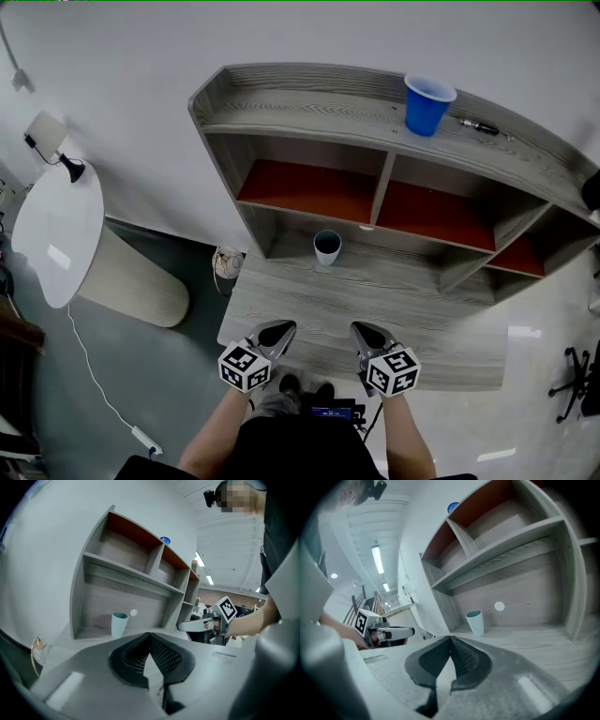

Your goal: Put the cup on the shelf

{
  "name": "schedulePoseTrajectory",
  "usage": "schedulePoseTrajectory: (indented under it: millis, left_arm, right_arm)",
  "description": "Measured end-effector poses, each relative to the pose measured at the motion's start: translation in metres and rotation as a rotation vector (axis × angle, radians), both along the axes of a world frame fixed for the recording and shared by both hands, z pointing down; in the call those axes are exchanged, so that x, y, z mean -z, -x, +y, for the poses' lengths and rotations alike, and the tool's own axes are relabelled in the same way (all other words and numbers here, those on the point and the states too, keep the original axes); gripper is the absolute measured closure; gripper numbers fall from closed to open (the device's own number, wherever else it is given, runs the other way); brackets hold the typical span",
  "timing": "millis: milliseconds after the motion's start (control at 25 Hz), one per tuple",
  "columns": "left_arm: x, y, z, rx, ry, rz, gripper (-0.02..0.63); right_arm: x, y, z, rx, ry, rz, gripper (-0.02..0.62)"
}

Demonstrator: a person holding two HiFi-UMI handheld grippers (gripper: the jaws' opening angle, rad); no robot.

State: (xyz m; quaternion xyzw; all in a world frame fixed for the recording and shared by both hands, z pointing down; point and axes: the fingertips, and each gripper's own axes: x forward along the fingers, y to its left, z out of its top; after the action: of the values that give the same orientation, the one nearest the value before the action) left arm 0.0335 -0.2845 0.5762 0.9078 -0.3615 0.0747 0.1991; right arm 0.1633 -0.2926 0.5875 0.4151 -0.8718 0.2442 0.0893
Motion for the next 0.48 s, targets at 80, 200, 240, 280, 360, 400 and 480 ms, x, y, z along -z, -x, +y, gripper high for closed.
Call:
schedulePoseTrajectory:
  millis: [80, 200, 240, 280, 360, 400, 480]
  left_arm:
    - [-0.002, 0.008, 0.003, 0.016, 0.003, -0.015, 0.609]
    - [0.006, 0.009, 0.005, -0.004, -0.024, -0.014, 0.609]
    - [0.009, 0.008, 0.007, -0.018, -0.033, -0.013, 0.609]
    - [0.012, 0.008, 0.012, -0.034, -0.041, -0.013, 0.609]
    - [0.014, 0.008, 0.026, -0.07, -0.053, -0.016, 0.609]
    - [0.014, 0.01, 0.033, -0.085, -0.055, -0.02, 0.609]
    - [0.012, 0.018, 0.048, -0.1, -0.058, -0.024, 0.609]
  right_arm:
    - [0.002, -0.003, 0.009, -0.014, -0.005, 0.001, 0.598]
    - [0.006, -0.012, 0.017, -0.045, -0.016, 0.015, 0.598]
    - [0.007, -0.014, 0.02, -0.056, -0.018, 0.02, 0.598]
    - [0.008, -0.014, 0.024, -0.066, -0.021, 0.026, 0.598]
    - [0.011, -0.009, 0.031, -0.081, -0.028, 0.034, 0.598]
    - [0.013, -0.005, 0.036, -0.087, -0.033, 0.038, 0.598]
    - [0.016, 0.009, 0.049, -0.092, -0.049, 0.047, 0.598]
